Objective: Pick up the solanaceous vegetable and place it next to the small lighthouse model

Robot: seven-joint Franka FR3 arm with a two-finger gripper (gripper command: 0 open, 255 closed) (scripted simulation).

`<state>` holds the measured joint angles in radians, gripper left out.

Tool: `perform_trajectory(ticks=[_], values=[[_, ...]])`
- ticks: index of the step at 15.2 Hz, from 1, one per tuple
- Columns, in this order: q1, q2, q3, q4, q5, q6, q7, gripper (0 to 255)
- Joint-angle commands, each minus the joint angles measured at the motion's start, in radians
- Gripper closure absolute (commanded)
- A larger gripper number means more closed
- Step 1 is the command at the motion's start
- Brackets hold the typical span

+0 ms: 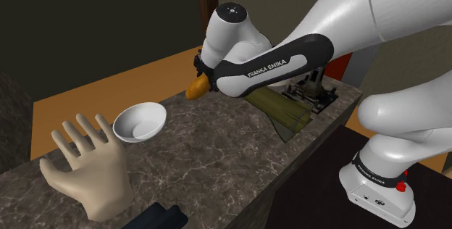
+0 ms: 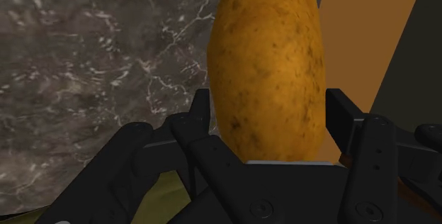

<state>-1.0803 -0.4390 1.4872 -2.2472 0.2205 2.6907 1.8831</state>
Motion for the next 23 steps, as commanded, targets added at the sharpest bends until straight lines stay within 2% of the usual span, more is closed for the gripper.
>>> perform_trajectory(ticks=[1, 11, 23], values=[[0.027, -0.001, -0.035, 0.012, -0.002, -0.025, -0.006, 255], [0.13, -0.016, -0.176, 0.089, 0.001, -0.155, -0.035, 255], [0.187, -0.031, -0.283, 0.207, 0.0, -0.31, -0.064, 255]])
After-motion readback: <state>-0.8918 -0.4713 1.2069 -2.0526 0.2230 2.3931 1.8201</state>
